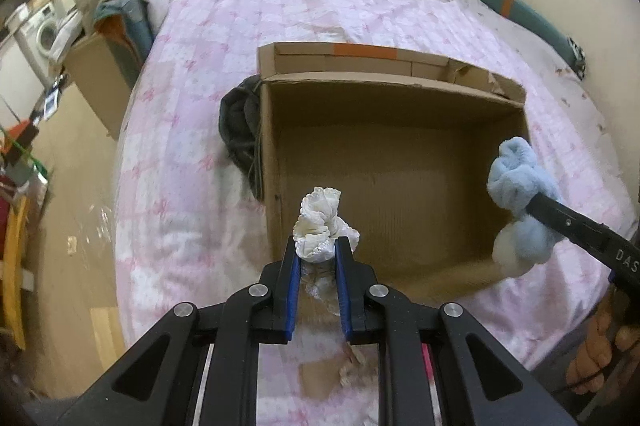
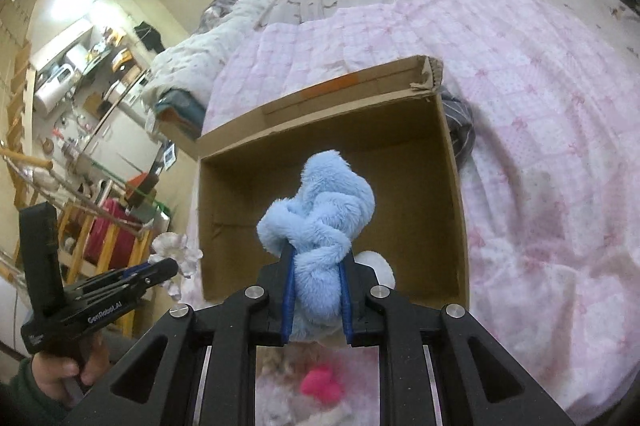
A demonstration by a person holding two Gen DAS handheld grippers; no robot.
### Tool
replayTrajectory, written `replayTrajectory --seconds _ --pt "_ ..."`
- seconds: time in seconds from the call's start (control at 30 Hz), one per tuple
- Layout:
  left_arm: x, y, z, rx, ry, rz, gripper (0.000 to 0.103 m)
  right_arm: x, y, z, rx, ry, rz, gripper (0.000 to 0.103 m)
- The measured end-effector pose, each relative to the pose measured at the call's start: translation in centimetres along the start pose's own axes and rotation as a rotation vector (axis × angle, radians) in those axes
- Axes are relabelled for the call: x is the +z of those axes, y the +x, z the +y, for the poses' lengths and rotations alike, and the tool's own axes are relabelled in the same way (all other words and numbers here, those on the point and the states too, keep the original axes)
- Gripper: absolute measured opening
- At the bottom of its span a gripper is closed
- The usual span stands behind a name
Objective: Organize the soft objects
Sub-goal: 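Carry both scrunchies over the box and open both tools to drop them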
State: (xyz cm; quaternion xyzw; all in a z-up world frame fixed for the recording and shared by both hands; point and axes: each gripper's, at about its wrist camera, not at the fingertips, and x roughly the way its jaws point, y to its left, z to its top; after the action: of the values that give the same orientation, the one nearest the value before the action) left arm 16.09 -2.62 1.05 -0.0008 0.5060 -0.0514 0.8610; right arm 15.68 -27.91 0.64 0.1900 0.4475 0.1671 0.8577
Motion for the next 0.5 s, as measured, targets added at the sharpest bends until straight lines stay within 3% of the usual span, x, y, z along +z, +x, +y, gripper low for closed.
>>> replayTrajectory --seconds 0.1,0.3,0.5 --pt "0.2 1.0 -0.3 -0.023 0.012 -0.032 0.015 -0.5 1.5 -1.4 0.033 0.056 -0.001 0.019" --pt "-0.1 2.4 -0.3 -0.066 0.018 -0.054 0.015 -0.7 2.9 -1.4 -0.019 0.018 0.001 0.019" --pt "-0.3 2.6 -0.5 -0.066 0.013 -0.081 0.015 -1.1 5.0 -1.6 -0.062 -0.001 0.067 0.019"
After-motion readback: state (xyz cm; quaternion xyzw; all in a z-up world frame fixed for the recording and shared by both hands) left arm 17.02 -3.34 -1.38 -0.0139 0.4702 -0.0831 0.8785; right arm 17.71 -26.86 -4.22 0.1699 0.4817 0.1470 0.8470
